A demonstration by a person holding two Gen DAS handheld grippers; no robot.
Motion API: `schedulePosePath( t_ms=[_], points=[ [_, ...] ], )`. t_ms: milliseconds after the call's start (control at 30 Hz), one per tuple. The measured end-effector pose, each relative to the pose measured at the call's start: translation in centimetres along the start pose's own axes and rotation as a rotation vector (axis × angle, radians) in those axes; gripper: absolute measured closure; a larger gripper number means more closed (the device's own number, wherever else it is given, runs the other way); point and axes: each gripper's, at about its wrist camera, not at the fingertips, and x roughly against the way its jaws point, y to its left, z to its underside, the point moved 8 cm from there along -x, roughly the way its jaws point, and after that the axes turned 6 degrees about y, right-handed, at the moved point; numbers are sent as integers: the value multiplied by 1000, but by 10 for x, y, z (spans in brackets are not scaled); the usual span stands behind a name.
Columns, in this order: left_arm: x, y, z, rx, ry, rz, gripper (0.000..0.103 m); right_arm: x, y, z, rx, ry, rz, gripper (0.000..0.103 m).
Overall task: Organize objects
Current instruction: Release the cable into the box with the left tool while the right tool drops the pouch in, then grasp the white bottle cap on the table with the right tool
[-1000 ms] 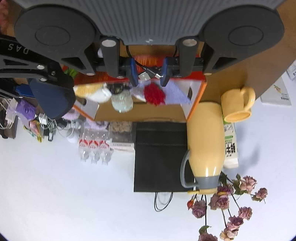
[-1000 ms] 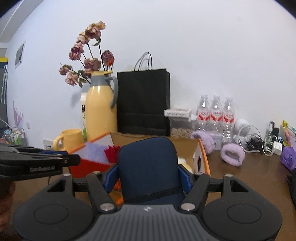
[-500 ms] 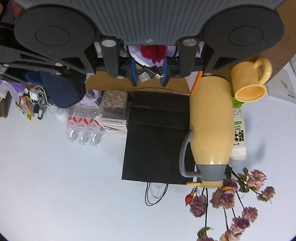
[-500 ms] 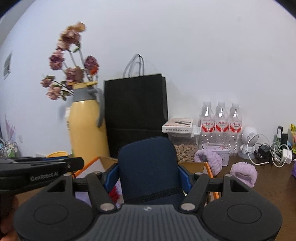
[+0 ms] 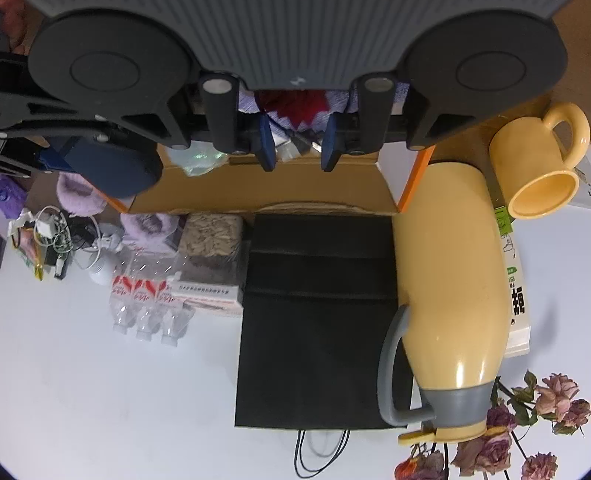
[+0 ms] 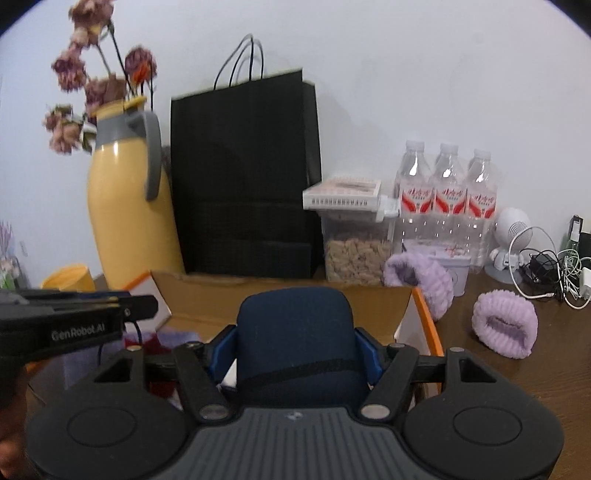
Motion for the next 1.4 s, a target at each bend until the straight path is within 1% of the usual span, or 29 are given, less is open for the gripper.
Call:
schedulePosePath(
  t_ms=[33,100,133,167,200,233,333,467,600,767,933,1067,1200,1300,1400],
  points=[
    [-2,2,2,0,6,-7,57,-3,-1,3,0,14,9,32],
    [-1,7,4,15,-1,-26,0,-6,-3,8,4,34,25,15],
    [1,11,4,26,-20,-34,0,-5,-3,9,5,34,26,5],
    [4,14,3,34,-41,-41,0,-3,-3,10,7,28,23,3],
    [5,16,3,37,-45,-45,0,0,-3,10,12,25,19,3],
    [5,18,2,42,-45,-47,0,1,-4,10,13,23,18,0],
    [5,22,3,60,-42,-61,0,6,-2,9,16,12,13,0],
    [7,21,3,54,-37,-59,0,12,0,7,22,-4,8,0],
    [12,17,6,46,-48,-52,0,25,5,3,33,-42,2,0],
    [28,16,12,54,-74,-43,0,45,11,1,57,-102,5,0],
    [49,15,23,65,-105,-30,0,67,18,8,77,-139,9,0],
    [64,15,36,69,-107,-24,0,84,22,18,84,-164,16,0],
    [73,15,53,65,-85,-29,0,100,28,37,72,-188,29,0],
    [78,16,65,58,-62,-43,0,108,33,55,81,-183,30,0],
    [83,19,77,61,-37,-56,0,112,37,74,93,-154,31,0]
  ],
)
